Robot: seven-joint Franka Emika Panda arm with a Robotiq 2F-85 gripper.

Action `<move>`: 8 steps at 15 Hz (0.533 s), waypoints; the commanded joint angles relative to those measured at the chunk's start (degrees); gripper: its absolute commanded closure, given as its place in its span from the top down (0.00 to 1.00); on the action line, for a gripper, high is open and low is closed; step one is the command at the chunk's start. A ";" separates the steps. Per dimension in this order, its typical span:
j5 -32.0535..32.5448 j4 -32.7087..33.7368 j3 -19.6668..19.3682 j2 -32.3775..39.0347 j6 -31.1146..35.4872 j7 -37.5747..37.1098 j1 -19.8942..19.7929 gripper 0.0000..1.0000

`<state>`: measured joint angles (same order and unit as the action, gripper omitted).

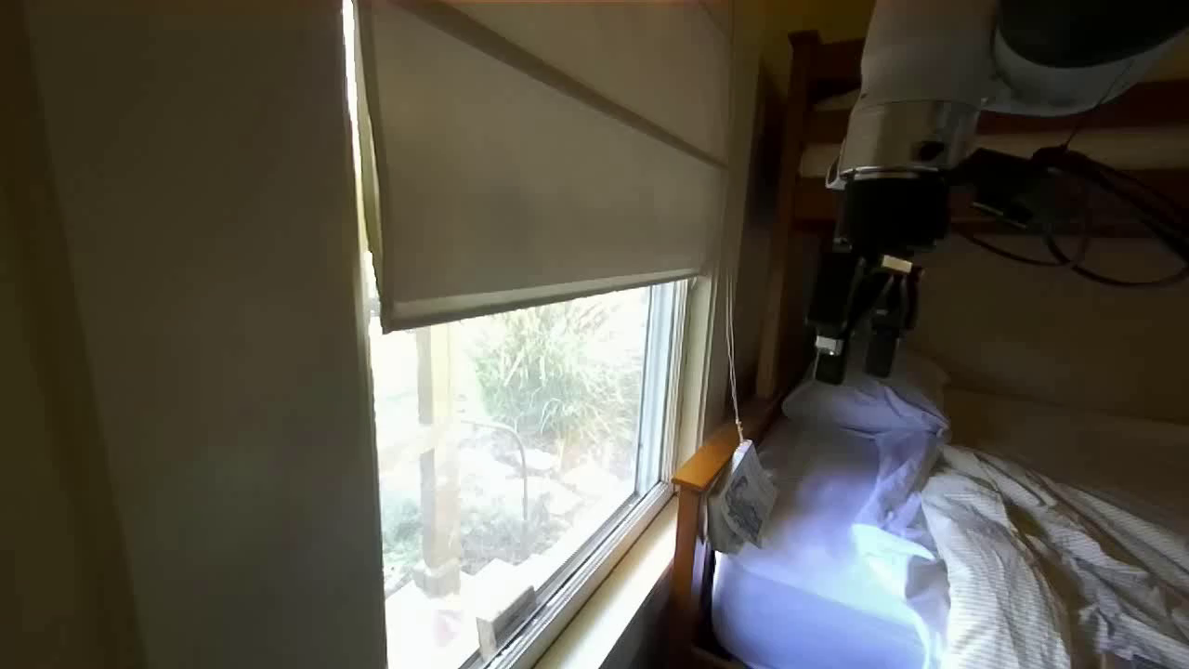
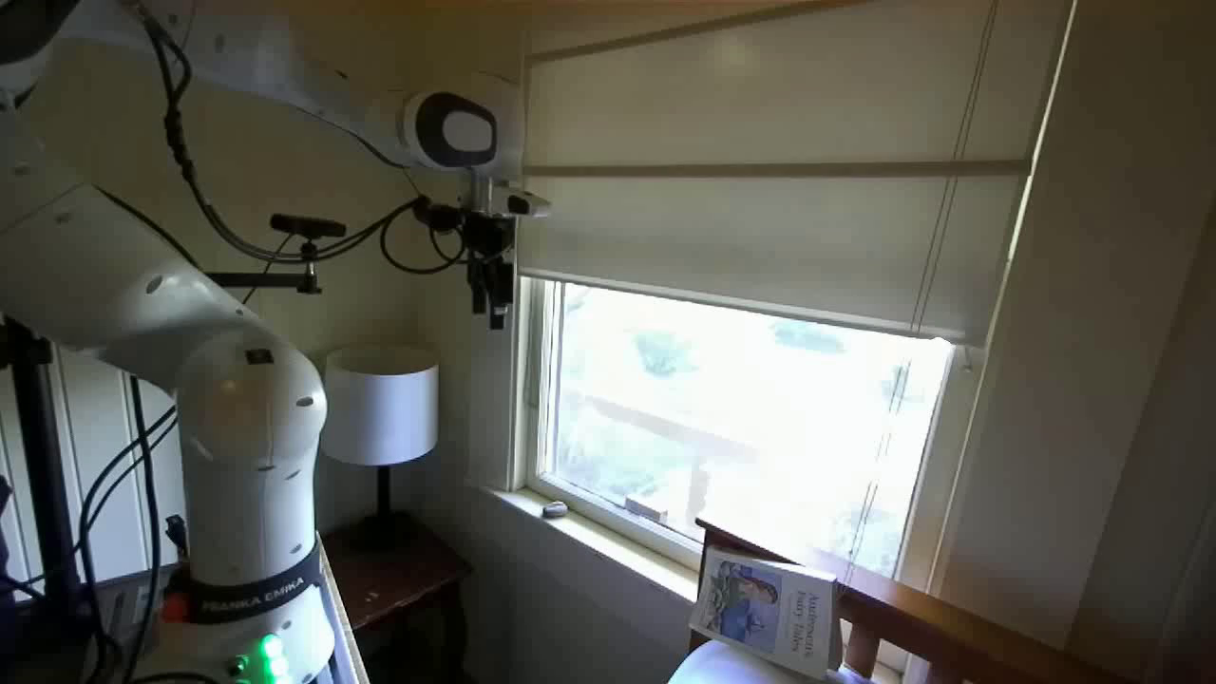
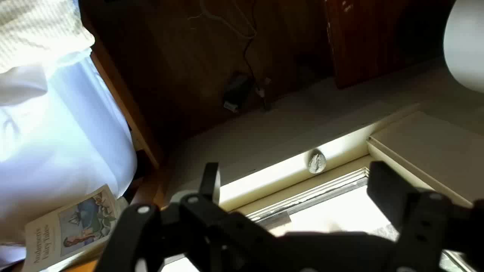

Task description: Move the book to the right

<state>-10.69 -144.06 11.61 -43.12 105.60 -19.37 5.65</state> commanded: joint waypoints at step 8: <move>-0.13 0.87 1.09 1.44 1.51 -7.26 -3.88 1.00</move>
<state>-10.69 -144.06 11.70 -43.10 105.63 -20.98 5.25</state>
